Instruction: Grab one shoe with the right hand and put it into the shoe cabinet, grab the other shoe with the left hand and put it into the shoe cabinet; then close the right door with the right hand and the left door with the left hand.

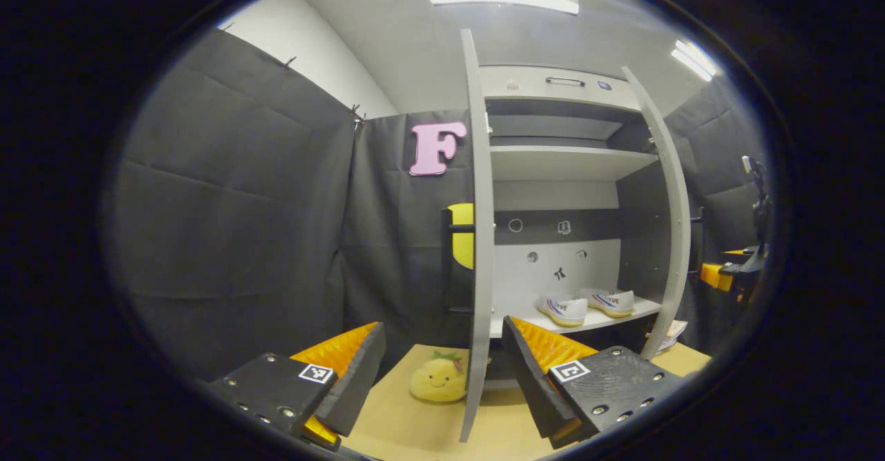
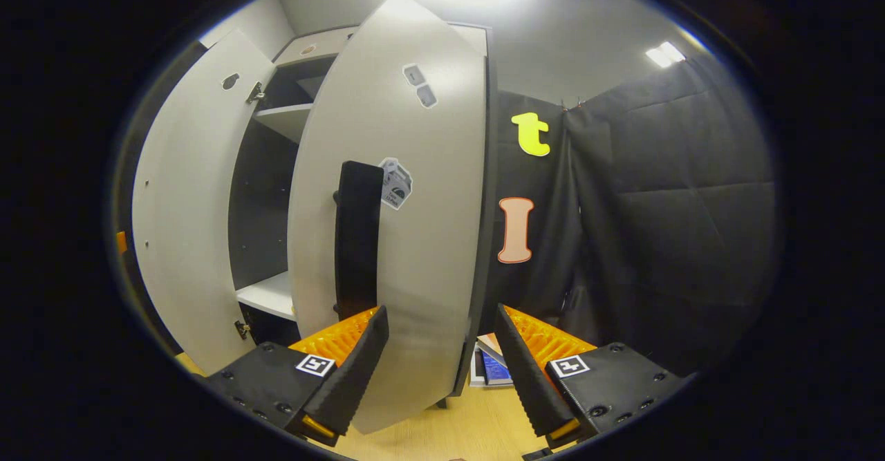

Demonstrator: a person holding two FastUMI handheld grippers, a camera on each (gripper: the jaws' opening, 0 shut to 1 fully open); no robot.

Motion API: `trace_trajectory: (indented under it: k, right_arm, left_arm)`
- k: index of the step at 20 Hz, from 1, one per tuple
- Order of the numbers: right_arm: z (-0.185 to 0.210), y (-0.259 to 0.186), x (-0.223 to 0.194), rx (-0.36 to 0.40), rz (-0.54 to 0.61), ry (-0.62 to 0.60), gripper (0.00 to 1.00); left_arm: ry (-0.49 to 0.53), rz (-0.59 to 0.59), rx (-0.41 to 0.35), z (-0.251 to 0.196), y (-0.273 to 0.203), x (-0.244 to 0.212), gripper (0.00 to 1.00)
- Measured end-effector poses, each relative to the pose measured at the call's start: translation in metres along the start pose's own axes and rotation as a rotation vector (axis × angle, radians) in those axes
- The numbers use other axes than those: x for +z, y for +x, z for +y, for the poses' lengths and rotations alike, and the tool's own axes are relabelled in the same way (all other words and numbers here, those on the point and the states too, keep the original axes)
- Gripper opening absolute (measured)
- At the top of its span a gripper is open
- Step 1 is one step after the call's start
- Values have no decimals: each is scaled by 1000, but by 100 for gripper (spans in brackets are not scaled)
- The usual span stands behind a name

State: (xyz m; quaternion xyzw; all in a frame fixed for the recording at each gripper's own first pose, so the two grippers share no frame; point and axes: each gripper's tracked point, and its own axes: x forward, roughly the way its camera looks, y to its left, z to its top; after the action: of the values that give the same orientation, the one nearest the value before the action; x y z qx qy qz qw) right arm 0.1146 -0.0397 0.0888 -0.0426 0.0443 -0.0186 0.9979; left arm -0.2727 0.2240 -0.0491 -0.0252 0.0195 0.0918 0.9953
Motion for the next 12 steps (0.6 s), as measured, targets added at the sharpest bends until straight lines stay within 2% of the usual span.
trace_trajectory:
  k: [3, 7, 12]
  right_arm:
    - [6, 2, -8, 34, 20, 30, 98]
    - [-12, 1, -21, 15, 40, 63, 98]
    - [-45, -6, -36, -35, 69, 36, 98]
  left_arm:
    - [16, -8, 72, 26, 8, 5, 96]
    - [16, -4, 165, 53, 32, 6, 96]
    - [-46, 34, 206, 63, 64, -13, 97]
